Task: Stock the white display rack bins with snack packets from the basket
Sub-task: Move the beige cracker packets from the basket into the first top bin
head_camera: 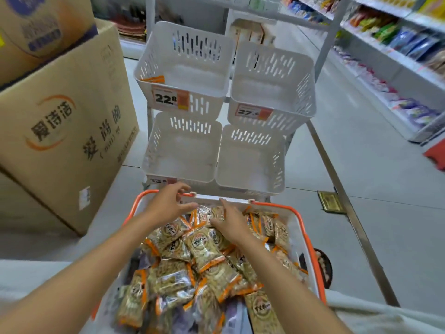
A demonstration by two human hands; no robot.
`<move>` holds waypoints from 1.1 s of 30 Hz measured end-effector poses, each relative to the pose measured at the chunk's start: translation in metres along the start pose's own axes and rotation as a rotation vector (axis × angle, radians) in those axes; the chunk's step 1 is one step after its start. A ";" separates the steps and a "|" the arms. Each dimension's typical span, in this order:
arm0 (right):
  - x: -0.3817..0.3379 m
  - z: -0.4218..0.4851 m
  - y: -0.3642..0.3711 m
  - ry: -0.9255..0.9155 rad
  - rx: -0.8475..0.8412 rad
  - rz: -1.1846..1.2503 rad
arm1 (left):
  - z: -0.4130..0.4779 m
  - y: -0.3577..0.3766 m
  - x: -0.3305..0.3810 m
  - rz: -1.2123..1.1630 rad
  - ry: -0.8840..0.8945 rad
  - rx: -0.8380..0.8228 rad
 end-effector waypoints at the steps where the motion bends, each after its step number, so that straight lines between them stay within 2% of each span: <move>1: 0.003 0.001 0.004 0.022 0.012 -0.032 | -0.002 -0.001 -0.004 -0.003 -0.013 0.008; 4: 0.002 0.006 -0.003 0.020 -0.038 -0.148 | -0.006 -0.005 -0.015 -0.058 -0.056 0.017; 7: -0.010 0.009 -0.022 -0.086 -0.024 -0.199 | -0.011 -0.003 -0.017 -0.083 -0.055 0.015; 8: -0.012 0.008 -0.031 -0.099 0.023 -0.102 | -0.012 -0.002 -0.016 -0.098 -0.056 0.018; 11: -0.029 -0.004 -0.056 -0.087 0.127 0.446 | -0.012 0.004 -0.007 -0.236 -0.071 -0.005; 12: -0.040 -0.008 -0.058 -0.099 0.080 0.583 | -0.011 0.008 -0.003 -0.335 -0.087 -0.043; 14: -0.056 -0.014 -0.053 -0.122 -0.071 0.657 | -0.009 0.017 0.003 -0.588 -0.158 -0.126; 17: -0.046 -0.016 -0.037 -0.127 -0.152 0.441 | -0.002 0.015 -0.011 -0.795 -0.276 -0.079; 21: -0.024 -0.027 0.007 -0.125 -0.289 0.049 | 0.001 0.014 -0.037 -0.822 -0.370 -0.055; 24: -0.034 -0.023 0.011 -0.197 -0.185 -0.014 | 0.000 0.015 -0.048 -0.911 -0.405 -0.067; 29: -0.055 -0.008 -0.044 -0.173 0.026 0.469 | 0.001 0.003 -0.051 -1.057 -0.386 -0.012; 31: -0.065 -0.007 -0.064 -0.194 0.080 0.554 | 0.003 -0.007 -0.048 -1.133 -0.381 0.070; 33: -0.072 -0.006 -0.077 -0.208 0.134 0.637 | 0.001 -0.018 -0.044 -1.063 -0.339 0.103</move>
Point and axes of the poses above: each hand's wrist, its own z-axis towards the middle knuckle, its own y-axis out of the palm, x = y × z, the point moved 7 cm from there along z, towards the middle knuckle, and after that the axes turned 11 degrees about -y, right-handed, at the moved point
